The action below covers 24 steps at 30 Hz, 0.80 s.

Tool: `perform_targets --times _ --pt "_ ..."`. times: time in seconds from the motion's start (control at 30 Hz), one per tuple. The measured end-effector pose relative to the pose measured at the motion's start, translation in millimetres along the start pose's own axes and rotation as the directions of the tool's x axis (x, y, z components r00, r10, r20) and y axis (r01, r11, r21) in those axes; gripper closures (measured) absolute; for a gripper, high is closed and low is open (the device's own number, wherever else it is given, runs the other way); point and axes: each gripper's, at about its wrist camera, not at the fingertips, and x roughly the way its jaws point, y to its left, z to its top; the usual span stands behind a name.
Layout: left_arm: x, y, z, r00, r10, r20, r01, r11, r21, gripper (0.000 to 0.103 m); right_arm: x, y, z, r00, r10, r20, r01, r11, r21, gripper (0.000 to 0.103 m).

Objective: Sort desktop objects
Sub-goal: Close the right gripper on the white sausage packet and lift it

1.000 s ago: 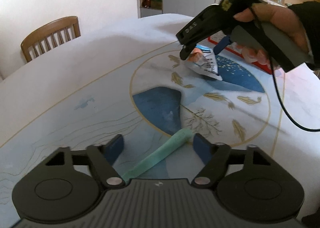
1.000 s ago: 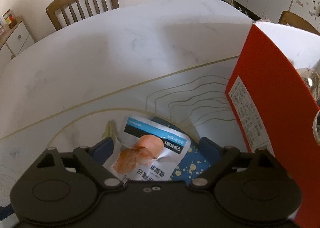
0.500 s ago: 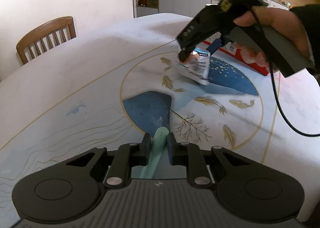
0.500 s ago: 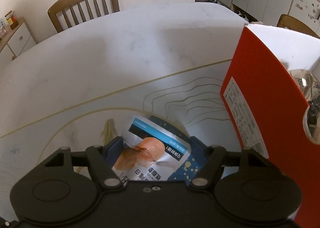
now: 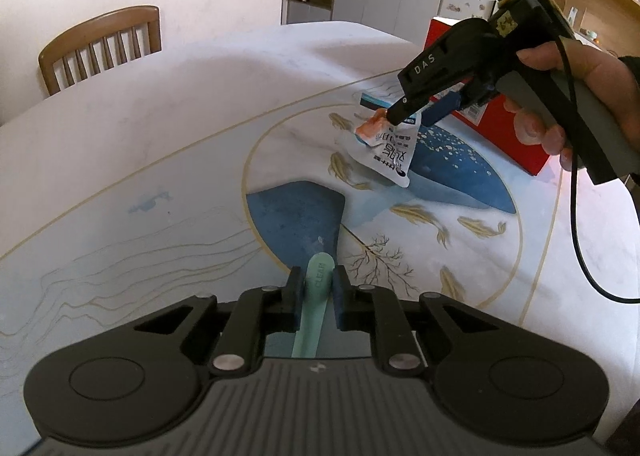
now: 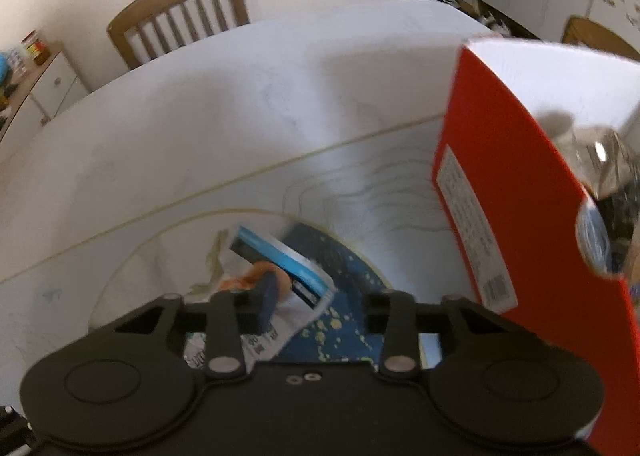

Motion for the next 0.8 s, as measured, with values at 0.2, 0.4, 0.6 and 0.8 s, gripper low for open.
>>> perform_targets --times 0.2,0.4,0.6,0.8 --pt "-1 1 0 1.0 0.0 0.004 0.001 1.0 -0.007 0.09 -11 -4 -5 0.998 0.041 0.039 -0.044 0.995 0.09 0.013" --pt "-1 2 -1 1.0 -0.009 0.01 0.009 1.0 -0.017 0.09 -2 15 0 1.0 0.019 0.003 -0.019 0.997 0.073 0.012" --pt "-1 5 -3 1.0 -0.023 0.019 0.024 0.999 -0.035 0.09 11 34 7 0.999 -0.037 -0.024 0.04 0.991 0.125 0.012" --pt "-1 8 -4 0.999 -0.035 0.026 0.036 0.998 -0.057 0.09 26 44 12 0.99 -0.121 -0.065 0.131 0.977 0.169 0.012"
